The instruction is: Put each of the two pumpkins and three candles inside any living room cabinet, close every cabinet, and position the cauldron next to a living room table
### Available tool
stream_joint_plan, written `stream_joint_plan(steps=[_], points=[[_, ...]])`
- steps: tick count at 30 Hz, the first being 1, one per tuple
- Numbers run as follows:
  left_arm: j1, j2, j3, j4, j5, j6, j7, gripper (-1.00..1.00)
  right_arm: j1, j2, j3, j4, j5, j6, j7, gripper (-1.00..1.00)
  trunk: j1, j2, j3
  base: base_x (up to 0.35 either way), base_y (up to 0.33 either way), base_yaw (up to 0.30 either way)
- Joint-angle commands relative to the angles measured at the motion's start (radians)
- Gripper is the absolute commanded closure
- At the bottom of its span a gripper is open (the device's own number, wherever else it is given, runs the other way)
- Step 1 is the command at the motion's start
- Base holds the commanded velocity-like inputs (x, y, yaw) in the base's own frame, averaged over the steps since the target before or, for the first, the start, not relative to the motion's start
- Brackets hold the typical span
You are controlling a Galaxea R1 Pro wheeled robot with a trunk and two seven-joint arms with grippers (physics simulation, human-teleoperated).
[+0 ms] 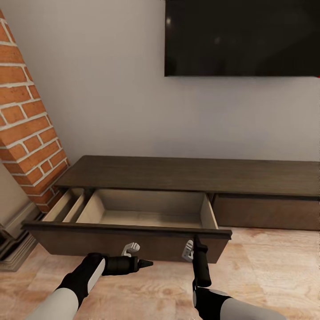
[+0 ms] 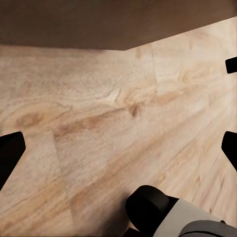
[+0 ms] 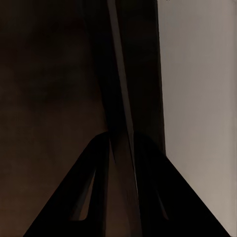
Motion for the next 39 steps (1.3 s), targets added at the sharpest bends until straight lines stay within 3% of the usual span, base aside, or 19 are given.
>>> stream_joint_plan(steps=[1,11,12,39], points=[[0.0,0.001,-0.004,-0.001,0.01,0.009,0.002,-1.0,0.0,-0.001,-0.044,0.001,-0.029,0.006,0.062,1.0,0.0,0.0,-0.001,-0.137,0.0,0.0],[0.0,0.0,-0.004,-0.001,0.01,0.009,0.002,-1.0,0.0,0.0,-0.042,0.001,-0.029,0.007,0.062,1.0,0.0,0.0,-0.001,-0.137,0.0,0.0],[0.0,0.0,-0.004,-0.001,0.01,0.009,0.002,-1.0,0.0,0.0,-0.043,0.001,-0.029,0.008,0.063,-1.0,0.0,0.0,-0.001,-0.136,0.0,0.0],[0.0,0.0,-0.004,-0.001,0.01,0.008,0.003,-1.0,0.006,0.001,-0.044,0.0,-0.029,0.006,0.082,-1.0,0.0,0.0,-0.001,-0.048,0.0,0.0]])
